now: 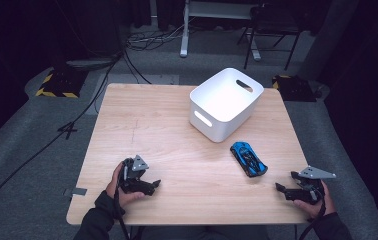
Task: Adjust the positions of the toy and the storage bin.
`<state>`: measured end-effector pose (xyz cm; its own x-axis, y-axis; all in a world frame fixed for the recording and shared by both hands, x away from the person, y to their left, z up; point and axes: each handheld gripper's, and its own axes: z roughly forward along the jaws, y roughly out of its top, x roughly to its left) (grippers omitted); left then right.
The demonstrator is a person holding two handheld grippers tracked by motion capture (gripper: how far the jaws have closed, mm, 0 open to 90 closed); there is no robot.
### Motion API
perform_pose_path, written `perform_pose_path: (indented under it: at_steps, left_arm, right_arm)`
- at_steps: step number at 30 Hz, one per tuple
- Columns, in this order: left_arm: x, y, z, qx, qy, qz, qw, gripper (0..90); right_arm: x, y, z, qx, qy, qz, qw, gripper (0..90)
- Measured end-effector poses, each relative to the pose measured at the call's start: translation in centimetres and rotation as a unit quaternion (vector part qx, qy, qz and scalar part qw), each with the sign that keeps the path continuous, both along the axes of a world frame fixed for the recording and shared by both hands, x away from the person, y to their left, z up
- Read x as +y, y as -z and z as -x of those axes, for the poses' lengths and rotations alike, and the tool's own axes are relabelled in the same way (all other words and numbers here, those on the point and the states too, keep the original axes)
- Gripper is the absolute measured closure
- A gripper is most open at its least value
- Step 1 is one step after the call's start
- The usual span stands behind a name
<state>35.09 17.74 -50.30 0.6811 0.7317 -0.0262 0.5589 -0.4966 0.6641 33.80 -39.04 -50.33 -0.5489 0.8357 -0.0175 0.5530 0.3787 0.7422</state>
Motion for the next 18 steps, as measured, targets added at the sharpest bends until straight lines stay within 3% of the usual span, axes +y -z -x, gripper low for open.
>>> perform_pose_path:
  at_steps: [6, 9, 16, 18]
  left_arm:
    - [0.0, 0.0, 0.0, 0.0, -0.002, 0.001, 1.0, 7.0]
    - [0.0, 0.0, 0.0, 0.0, -0.001, 0.0, 1.0, 7.0]
    - [0.0, 0.0, 0.0, 0.001, 0.0, 0.0, 1.0, 7.0]
    - [0.0, 0.0, 0.0, -0.001, -0.002, 0.0, 1.0, 7.0]
  right_arm:
    - [0.6, -0.1, 0.1, -0.01, -0.003, 0.014, 0.9999, 15.5]
    - [0.9, -0.1, 0.1, -0.003, -0.01, 0.01, 0.9999, 15.6]
    - [4.0, -0.1, 0.1, -0.004, -0.053, 0.015, 0.9985, 15.4]
    - [4.8, -0.1, -0.2, 0.0, -0.053, 0.01, 0.9985, 15.2]
